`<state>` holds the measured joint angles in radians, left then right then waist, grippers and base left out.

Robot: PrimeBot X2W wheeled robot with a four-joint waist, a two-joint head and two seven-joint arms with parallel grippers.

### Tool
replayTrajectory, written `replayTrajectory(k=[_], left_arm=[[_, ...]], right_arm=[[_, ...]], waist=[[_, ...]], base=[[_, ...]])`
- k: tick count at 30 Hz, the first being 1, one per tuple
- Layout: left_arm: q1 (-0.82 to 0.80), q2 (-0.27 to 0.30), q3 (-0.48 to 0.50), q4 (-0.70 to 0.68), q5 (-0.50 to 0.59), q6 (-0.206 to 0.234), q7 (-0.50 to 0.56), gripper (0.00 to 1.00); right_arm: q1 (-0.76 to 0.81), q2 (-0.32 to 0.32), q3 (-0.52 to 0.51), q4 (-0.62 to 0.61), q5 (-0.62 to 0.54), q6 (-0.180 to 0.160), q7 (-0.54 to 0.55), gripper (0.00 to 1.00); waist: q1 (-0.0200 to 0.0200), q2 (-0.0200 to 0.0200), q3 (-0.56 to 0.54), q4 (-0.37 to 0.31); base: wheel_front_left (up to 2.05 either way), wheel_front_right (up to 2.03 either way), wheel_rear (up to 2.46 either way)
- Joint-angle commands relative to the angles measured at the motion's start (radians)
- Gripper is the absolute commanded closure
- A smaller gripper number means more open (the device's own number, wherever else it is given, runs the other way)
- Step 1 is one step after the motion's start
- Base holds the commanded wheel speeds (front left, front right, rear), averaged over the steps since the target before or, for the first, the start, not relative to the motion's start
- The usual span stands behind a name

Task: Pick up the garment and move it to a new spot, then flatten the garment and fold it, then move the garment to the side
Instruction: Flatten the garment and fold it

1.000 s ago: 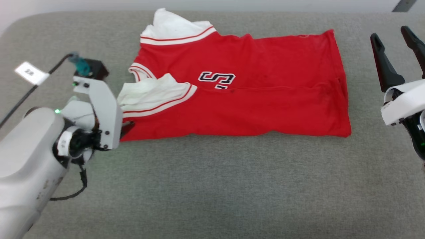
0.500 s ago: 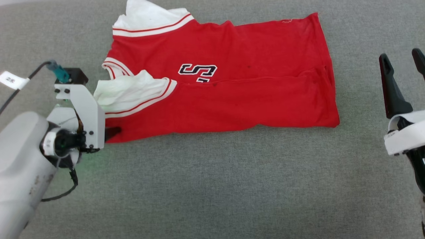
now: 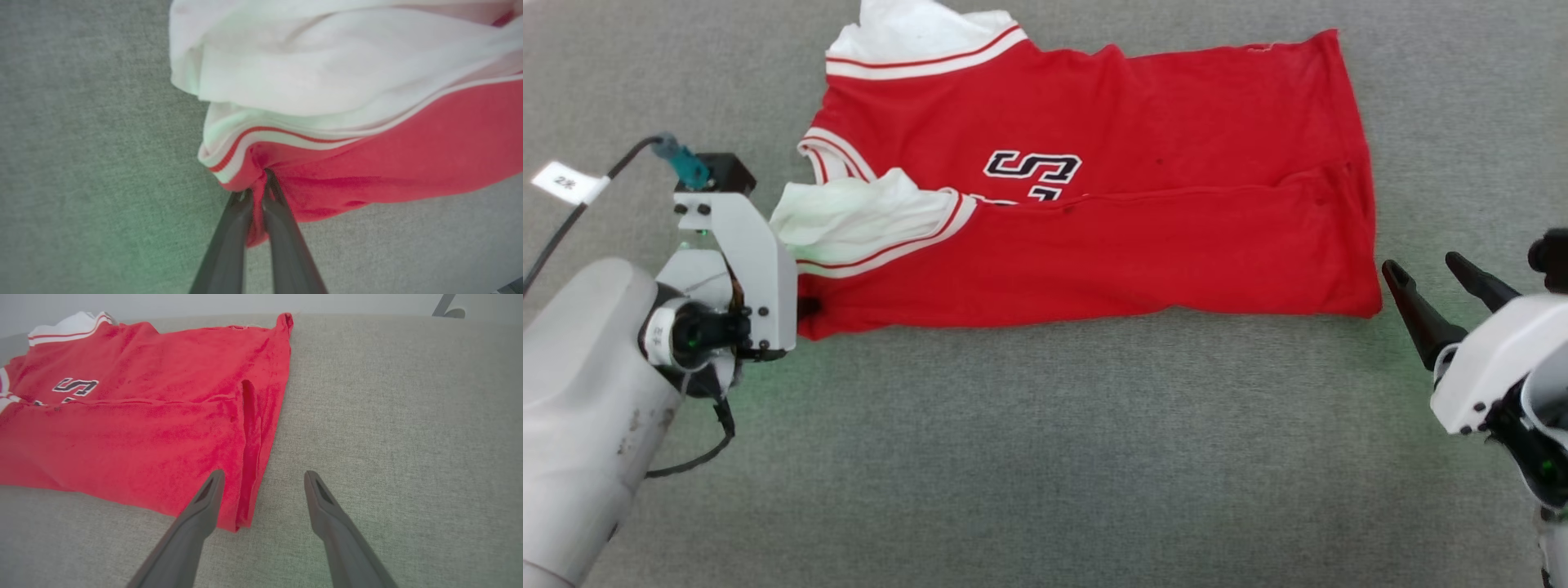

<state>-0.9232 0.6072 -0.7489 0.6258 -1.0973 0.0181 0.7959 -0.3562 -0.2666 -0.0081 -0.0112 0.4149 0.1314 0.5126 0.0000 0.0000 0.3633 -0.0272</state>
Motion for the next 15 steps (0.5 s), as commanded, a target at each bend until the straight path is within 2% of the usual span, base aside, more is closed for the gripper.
replayTrajectory(k=[1,10,11,12,13,15], left_arm=[[0.037,-0.028,-0.029,0.015,0.008,-0.006,0.004,1.0],[0.001,-0.058,-0.035,0.03,0.021,-0.03,-0.027,1.0],[-0.002,-0.061,-0.035,0.033,0.022,-0.032,-0.03,1.0],[-0.005,-0.065,-0.035,0.036,0.023,-0.033,-0.033,1.0],[-0.008,-0.067,-0.035,0.038,0.024,-0.035,-0.036,1.0],[-0.013,-0.072,-0.036,0.045,0.027,-0.039,-0.045,1.0]], right_arm=[[-0.02,-0.006,0.004,0.013,0.001,-0.002,0.013,0.0],[-0.135,0.01,0.061,0.211,0.009,-0.002,0.168,0.0],[-0.141,0.01,0.068,0.237,0.005,-0.002,0.186,0.07],[-0.151,0.009,0.079,0.256,0.003,-0.002,0.195,0.59],[-0.162,0.007,0.09,0.27,0.005,-0.002,0.197,1.0],[-0.182,0.0,0.105,0.3,0.004,-0.002,0.204,1.0]], waist=[[0.0,0.0,0.008,0.011],[0.0,0.0,0.032,0.042],[0.0,0.0,0.034,0.044],[0.0,0.0,0.035,0.047],[0.0,0.0,0.036,0.049],[0.0,0.0,0.036,0.052]], base=[[0.0,0.0,0.0],[0.0,0.0,0.0],[0.0,0.0,0.0],[0.0,0.0,0.0],[0.0,0.0,0.0],[0.0,0.0,0.0]])
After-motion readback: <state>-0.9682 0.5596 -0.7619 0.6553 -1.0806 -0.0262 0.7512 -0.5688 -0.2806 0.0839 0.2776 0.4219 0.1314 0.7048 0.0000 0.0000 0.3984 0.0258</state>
